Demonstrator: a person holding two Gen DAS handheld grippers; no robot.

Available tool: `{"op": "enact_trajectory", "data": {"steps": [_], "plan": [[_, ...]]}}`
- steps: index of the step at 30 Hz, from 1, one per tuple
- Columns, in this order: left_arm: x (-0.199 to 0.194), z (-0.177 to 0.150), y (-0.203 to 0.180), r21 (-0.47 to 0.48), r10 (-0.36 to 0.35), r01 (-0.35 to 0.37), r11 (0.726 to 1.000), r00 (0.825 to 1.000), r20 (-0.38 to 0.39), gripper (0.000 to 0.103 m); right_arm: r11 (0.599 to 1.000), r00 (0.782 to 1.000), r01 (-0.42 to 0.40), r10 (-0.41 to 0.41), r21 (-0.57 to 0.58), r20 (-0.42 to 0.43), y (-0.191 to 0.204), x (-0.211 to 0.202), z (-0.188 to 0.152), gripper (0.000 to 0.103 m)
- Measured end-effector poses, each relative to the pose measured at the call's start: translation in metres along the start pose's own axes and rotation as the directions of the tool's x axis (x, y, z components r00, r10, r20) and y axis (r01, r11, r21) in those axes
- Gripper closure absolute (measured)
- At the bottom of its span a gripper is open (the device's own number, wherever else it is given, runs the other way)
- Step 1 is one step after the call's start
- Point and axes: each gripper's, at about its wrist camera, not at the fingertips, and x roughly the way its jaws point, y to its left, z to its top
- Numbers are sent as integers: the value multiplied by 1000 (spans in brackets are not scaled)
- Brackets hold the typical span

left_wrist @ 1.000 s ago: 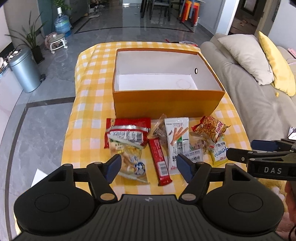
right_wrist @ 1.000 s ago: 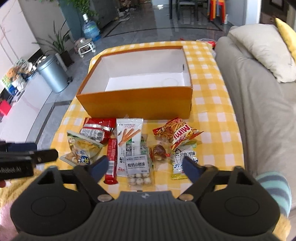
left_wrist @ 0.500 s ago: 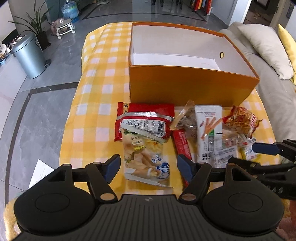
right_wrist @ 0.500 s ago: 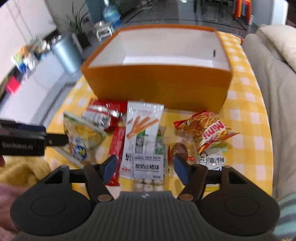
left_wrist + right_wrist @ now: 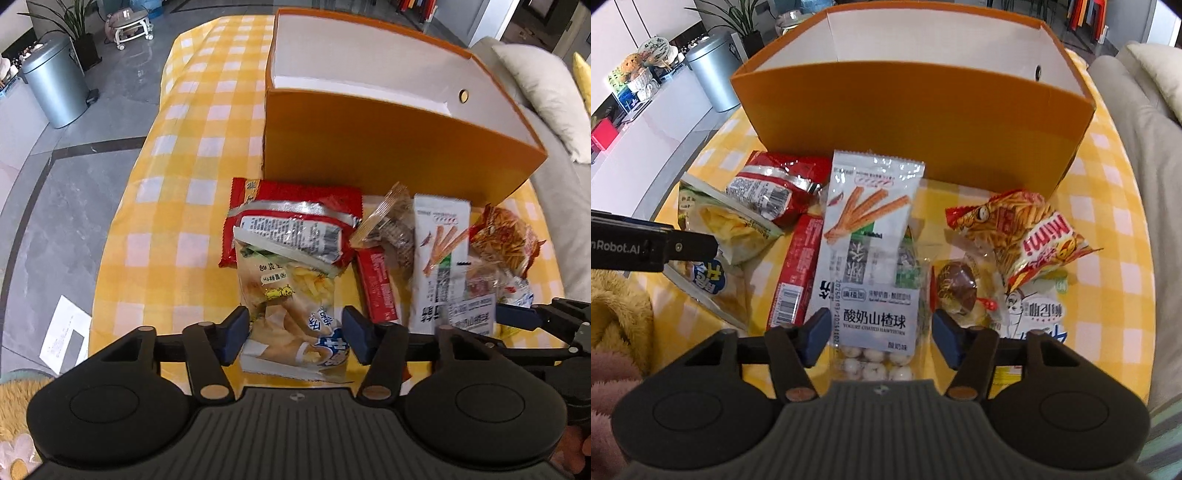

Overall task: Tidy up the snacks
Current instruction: 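Grasp the clear milk-ball bag with the right tool while the left tool grasps the chip bag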

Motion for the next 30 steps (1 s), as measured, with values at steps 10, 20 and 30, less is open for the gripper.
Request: {"op": "enact_trajectory", "data": {"steps": [10,20,30], "plan": [[2,-2,5,-37,14,-13,999,1000,12,57,1000,1000,9,-8,-28,25,4,3,-3,62],[-22,-12,3,-50,14,-10,999,997,75,59,1000,995,-18,20,-17,100,0,-25,-7,90],[-66,-15,-5,-42,-23,31,999,983,183,59,999,980,0,7,-33,197,7,-66,-13,93]]}}
